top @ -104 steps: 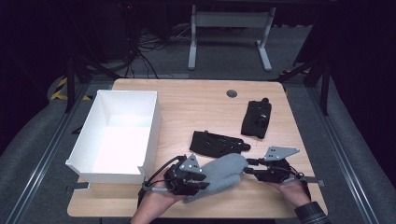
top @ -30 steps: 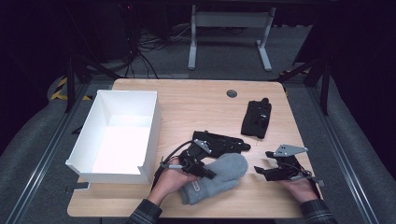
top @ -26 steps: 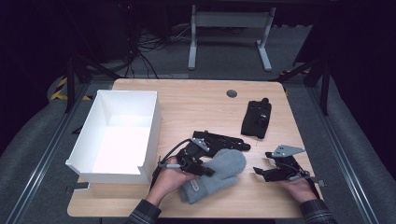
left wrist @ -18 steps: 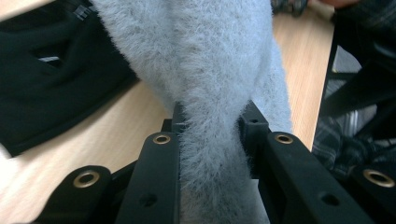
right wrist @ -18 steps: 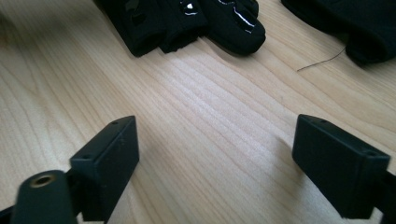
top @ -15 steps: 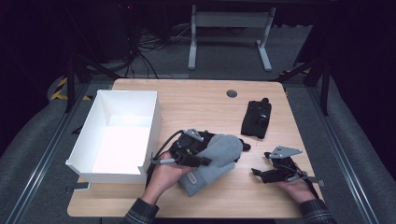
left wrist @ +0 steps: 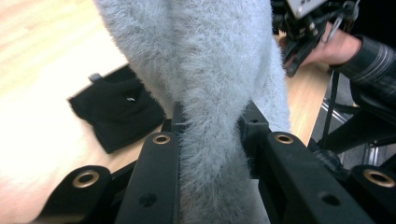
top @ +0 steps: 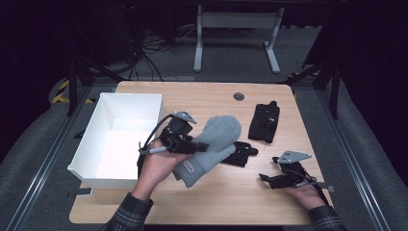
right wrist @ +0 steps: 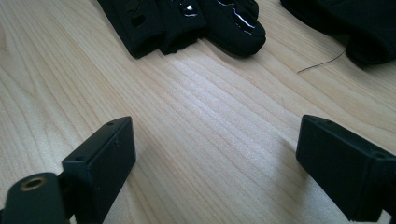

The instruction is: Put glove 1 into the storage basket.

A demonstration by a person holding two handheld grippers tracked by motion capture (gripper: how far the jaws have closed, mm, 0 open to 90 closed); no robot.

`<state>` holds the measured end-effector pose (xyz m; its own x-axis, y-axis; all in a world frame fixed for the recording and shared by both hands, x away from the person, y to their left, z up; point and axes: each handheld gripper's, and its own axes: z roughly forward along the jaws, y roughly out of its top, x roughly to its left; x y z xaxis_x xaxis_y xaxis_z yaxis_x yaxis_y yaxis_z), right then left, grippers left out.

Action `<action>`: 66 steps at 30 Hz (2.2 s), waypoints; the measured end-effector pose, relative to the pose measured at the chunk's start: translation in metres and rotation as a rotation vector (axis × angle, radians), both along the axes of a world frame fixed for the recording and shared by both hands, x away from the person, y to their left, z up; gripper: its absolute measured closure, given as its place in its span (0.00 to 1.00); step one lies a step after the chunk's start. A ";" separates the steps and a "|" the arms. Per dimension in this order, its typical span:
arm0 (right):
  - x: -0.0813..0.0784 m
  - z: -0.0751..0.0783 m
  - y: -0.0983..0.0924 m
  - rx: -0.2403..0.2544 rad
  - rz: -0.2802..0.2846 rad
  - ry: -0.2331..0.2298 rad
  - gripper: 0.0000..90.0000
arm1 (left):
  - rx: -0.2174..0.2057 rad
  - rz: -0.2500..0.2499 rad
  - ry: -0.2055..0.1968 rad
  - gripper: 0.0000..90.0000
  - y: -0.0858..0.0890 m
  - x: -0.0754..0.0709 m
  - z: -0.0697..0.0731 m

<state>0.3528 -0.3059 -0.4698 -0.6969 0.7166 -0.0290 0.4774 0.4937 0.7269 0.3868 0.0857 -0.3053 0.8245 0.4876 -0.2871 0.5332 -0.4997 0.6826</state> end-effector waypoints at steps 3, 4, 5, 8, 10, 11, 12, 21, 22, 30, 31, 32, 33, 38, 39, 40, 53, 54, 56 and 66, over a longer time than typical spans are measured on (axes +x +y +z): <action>0.000 0.000 0.000 0.000 0.000 0.000 0.14 | -0.001 0.015 -0.016 0.83 0.009 0.003 0.013; 0.000 0.000 0.000 0.000 0.000 0.000 0.14 | -0.002 0.023 -0.022 0.83 0.012 0.004 0.018; 0.000 0.000 0.000 0.000 0.000 0.000 0.14 | -0.004 0.037 -0.030 0.83 0.016 0.005 0.023; 0.000 0.000 0.000 0.000 0.000 0.000 0.14 | -0.004 0.069 -0.050 0.83 0.029 0.008 0.037; 0.000 0.000 0.000 0.000 0.000 0.000 0.14 | -0.008 0.093 -0.060 0.83 0.039 0.010 0.043; 0.000 0.000 0.000 0.000 0.000 0.001 0.14 | -0.007 0.102 -0.061 0.83 0.042 0.011 0.045; 0.000 0.000 0.000 0.000 0.000 0.000 0.14 | -0.012 0.117 -0.067 0.83 0.048 0.012 0.048; 0.000 0.000 0.000 0.000 0.000 0.000 0.14 | -0.035 0.240 -0.080 0.83 0.095 0.017 0.059; 0.000 0.000 0.000 0.001 0.000 0.000 0.14 | -0.035 0.256 -0.079 0.83 0.101 0.017 0.059; 0.000 0.000 0.000 0.000 0.000 0.000 0.14 | -0.052 0.374 -0.056 0.83 0.144 0.016 0.046; 0.000 0.000 0.000 0.000 -0.001 -0.001 0.14 | -0.052 0.385 -0.049 0.83 0.149 0.016 0.043; 0.000 0.000 0.000 0.001 -0.001 -0.001 0.14 | -0.052 0.401 -0.043 0.83 0.154 0.016 0.040; 0.000 0.000 0.000 0.001 -0.001 -0.001 0.14 | -0.052 0.410 -0.041 0.83 0.157 0.016 0.037; 0.000 0.000 0.000 0.001 -0.002 -0.001 0.14 | -0.057 0.487 -0.011 0.83 0.177 0.017 0.019; 0.000 0.000 0.000 0.001 -0.002 -0.001 0.14 | -0.054 0.504 -0.004 0.83 0.181 0.017 0.014; 0.000 0.000 0.000 0.001 -0.003 -0.001 0.14 | -0.056 0.522 0.004 0.83 0.184 0.018 0.010; 0.000 0.000 0.000 0.002 -0.004 -0.001 0.14 | -0.048 0.670 0.124 0.83 0.205 0.035 -0.062; 0.000 0.000 0.000 0.002 -0.004 -0.001 0.14 | -0.046 0.678 0.133 0.83 0.205 0.037 -0.066; 0.000 0.000 0.000 0.002 -0.004 -0.001 0.14 | -0.038 0.687 0.161 0.83 0.206 0.042 -0.079; 0.000 0.000 0.000 0.001 -0.004 -0.002 0.14 | 0.066 0.739 0.219 0.69 0.206 0.054 -0.111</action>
